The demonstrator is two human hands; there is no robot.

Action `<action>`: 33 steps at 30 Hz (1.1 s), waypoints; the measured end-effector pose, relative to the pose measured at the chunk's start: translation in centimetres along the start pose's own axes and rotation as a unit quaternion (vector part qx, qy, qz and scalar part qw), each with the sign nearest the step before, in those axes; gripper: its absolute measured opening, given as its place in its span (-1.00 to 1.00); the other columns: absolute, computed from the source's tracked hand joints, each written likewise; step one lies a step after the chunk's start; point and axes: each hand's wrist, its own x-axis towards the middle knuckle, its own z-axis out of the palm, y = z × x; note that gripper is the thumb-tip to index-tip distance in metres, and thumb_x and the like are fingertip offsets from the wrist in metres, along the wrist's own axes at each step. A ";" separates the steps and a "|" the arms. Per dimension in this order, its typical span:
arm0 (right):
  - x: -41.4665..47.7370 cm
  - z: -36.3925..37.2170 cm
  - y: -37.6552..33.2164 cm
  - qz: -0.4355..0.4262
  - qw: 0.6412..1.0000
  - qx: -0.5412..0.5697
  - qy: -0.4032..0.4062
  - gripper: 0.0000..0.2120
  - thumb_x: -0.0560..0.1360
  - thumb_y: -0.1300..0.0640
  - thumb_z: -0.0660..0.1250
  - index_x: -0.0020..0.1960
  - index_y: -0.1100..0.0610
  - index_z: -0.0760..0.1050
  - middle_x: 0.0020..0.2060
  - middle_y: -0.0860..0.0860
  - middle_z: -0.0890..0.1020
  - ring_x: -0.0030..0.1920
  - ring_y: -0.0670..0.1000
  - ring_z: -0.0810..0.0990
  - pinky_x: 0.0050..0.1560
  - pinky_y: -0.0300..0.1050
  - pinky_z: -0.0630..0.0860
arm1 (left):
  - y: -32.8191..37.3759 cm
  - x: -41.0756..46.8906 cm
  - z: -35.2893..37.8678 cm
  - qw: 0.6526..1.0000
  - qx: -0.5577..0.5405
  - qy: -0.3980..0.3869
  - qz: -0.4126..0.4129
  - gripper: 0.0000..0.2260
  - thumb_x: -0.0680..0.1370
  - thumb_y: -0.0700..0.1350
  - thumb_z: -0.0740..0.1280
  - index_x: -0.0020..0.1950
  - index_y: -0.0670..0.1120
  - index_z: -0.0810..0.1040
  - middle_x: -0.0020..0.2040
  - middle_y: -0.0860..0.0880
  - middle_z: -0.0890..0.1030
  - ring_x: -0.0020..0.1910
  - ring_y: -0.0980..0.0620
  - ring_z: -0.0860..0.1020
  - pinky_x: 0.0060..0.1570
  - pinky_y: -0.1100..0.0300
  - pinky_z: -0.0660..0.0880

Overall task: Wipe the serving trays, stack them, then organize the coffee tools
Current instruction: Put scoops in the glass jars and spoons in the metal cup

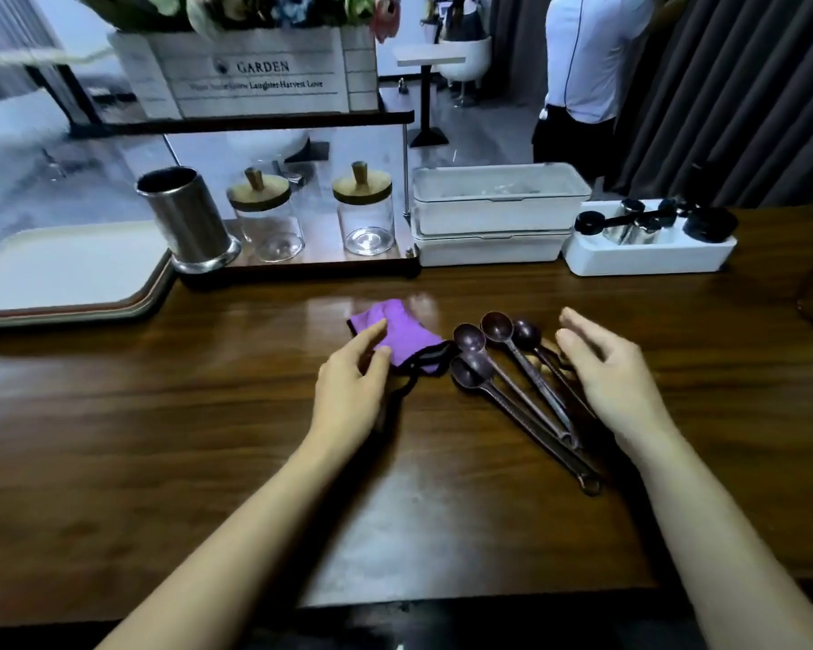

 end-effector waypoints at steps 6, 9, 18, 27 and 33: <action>-2.3 3.2 -0.2 -0.045 0.995 -0.055 -0.072 -0.58 0.62 -0.10 0.28 0.47 -0.17 0.40 0.38 -0.28 0.41 0.42 -0.24 0.29 0.43 -0.20 0.19 | -1.3 -2.1 -0.7 0.999 0.034 0.013 0.015 -0.64 0.63 -0.11 0.35 0.41 0.13 0.56 0.14 0.21 0.67 0.17 0.20 0.61 0.14 0.27 0.48; -2.5 5.0 -0.8 -0.089 0.989 -0.049 -0.106 -0.58 0.62 -0.02 0.30 0.48 -0.11 0.41 0.36 -0.31 0.42 0.40 -0.33 0.30 0.42 -0.30 0.20 | -1.5 -2.8 -1.6 0.998 0.050 0.022 0.007 -0.62 0.63 -0.10 0.36 0.43 0.16 0.54 0.28 0.15 0.64 0.28 0.19 0.56 0.20 0.29 0.44; 0.0 15.0 -4.5 -0.120 0.976 0.035 -0.179 -0.52 0.60 -0.03 0.35 0.50 -0.01 0.41 0.40 -0.14 0.48 0.44 -0.15 0.41 0.48 -0.06 0.33 | -3.1 1.2 -8.4 0.990 0.081 0.099 -0.051 -0.61 0.63 0.01 0.36 0.47 0.15 0.50 -0.17 0.18 0.62 -0.18 0.21 0.54 -0.05 0.29 0.39; 9.1 27.9 -12.0 -0.115 0.980 0.072 -0.146 -0.07 0.33 -0.39 0.35 0.58 0.00 0.24 0.50 -0.05 0.40 0.48 -0.04 0.39 0.49 0.07 0.35 | -5.6 11.5 -13.0 0.991 0.111 0.073 -0.008 -0.42 0.65 -0.01 0.34 0.64 0.15 0.21 0.48 0.06 0.49 0.14 -0.01 0.57 0.03 0.34 0.32; 14.4 33.0 -15.4 -0.114 0.988 0.052 -0.094 -0.12 0.48 -0.13 0.48 0.63 -0.02 0.07 0.54 0.02 0.34 0.50 0.08 0.34 0.35 -0.19 0.30 | -8.5 15.8 -13.7 0.994 0.109 0.005 -0.010 -0.35 0.64 -0.01 0.35 0.66 0.08 0.12 0.60 0.11 0.30 0.55 0.07 0.29 0.30 0.35 0.22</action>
